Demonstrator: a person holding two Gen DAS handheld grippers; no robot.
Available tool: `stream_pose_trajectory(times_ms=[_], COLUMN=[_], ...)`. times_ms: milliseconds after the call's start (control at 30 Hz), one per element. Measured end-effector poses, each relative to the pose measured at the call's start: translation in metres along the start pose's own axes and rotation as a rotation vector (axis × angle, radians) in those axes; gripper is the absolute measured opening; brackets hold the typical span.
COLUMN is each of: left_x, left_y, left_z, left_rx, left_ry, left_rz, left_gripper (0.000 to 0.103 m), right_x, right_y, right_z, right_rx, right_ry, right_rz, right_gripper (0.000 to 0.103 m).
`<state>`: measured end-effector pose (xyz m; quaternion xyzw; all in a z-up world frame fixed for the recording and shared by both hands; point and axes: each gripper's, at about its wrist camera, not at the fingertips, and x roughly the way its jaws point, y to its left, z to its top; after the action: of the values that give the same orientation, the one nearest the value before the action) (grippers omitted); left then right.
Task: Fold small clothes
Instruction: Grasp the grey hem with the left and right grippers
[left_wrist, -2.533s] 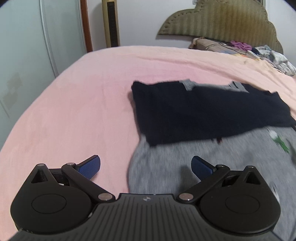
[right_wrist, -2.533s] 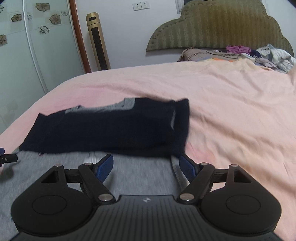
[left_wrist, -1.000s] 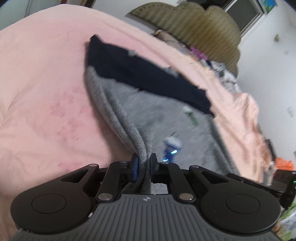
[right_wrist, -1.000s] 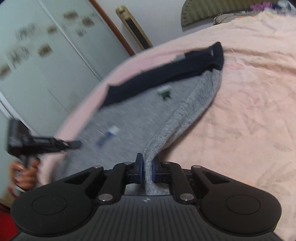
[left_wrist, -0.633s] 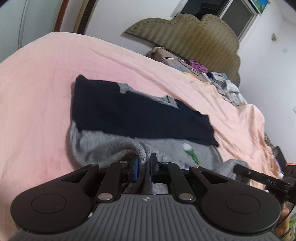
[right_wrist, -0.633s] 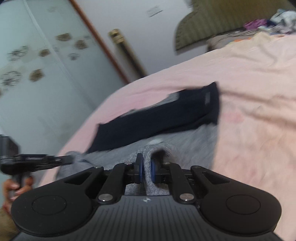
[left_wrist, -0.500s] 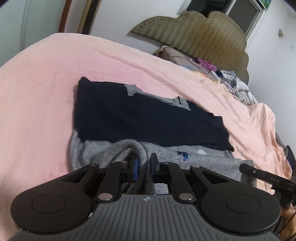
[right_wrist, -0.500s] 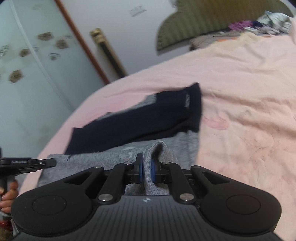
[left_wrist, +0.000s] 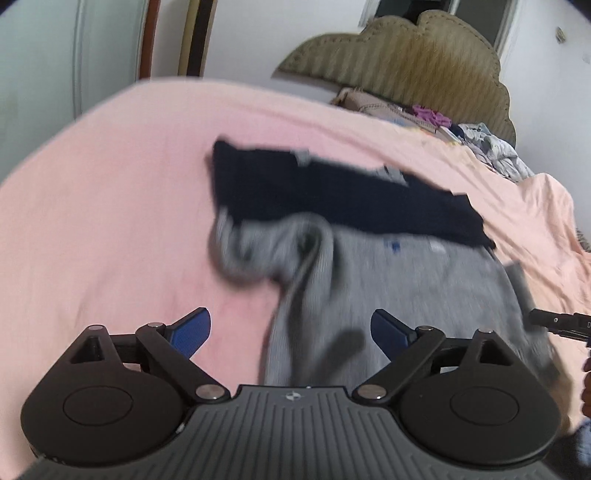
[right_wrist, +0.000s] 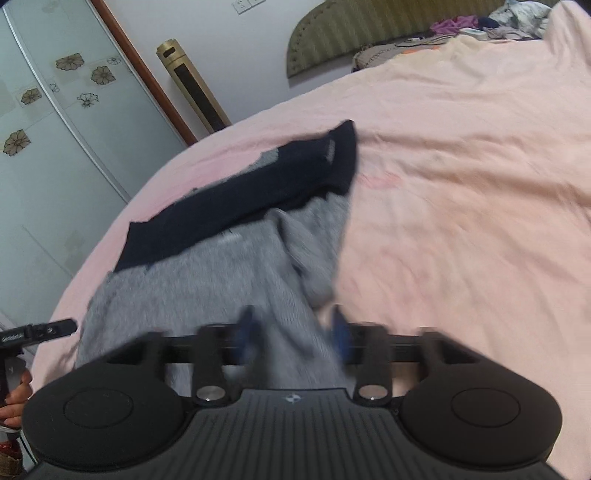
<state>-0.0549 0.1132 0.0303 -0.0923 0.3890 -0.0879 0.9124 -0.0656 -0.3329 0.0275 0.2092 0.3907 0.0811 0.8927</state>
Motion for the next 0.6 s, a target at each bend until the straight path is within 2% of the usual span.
stream_pose_trajectory(times_ms=[33,133,233,400,467,533,567,600], left_x=[-0.003,-0.012,-0.018,-0.024,-0.022,-0.019,-0.018,-0.016], left_y=[0.004,0.019,0.029,0.022,0.015,0.009,0.007,0.005], left_z=[-0.007,-0.025,-0.040,-0.049,-0.052,-0.052,-0.053,-0.053], left_rx=[-0.015,-0.078,-0.147,-0.170,-0.167,-0.159,-0.158,-0.162], left_ry=[0.014,0.053,0.079,0.095,0.098,0.095,0.095,0.097], left_rz=[-0.005,-0.023,-0.083,-0.150,-0.173,-0.178,-0.186,-0.193], left_gripper=[0.091,0.086,0.082,0.077,0.077,0.075,0.072,0.064], right_x=[-0.006,-0.022,-0.029,-0.030,-0.025,-0.018,-0.013,-0.009], right_y=[-0.001,-0.005,-0.012,0.004,0.016,0.028,0.034,0.038], right_z=[-0.005,-0.019,-0.030,-0.043,-0.047,-0.050,-0.051,-0.053], right_rx=[-0.014,-0.026,-0.011,-0.063,-0.093,-0.125,-0.142,-0.159], right_ry=[-0.008,-0.003,0.020,0.033,0.044,0.056,0.062,0.063], right_rz=[-0.006,0.016,0.040,0.044,0.062,0.075,0.076,0.069], right_gripper=[0.073,0.073,0.072,0.071,0.066,0.049,0.045,0.038])
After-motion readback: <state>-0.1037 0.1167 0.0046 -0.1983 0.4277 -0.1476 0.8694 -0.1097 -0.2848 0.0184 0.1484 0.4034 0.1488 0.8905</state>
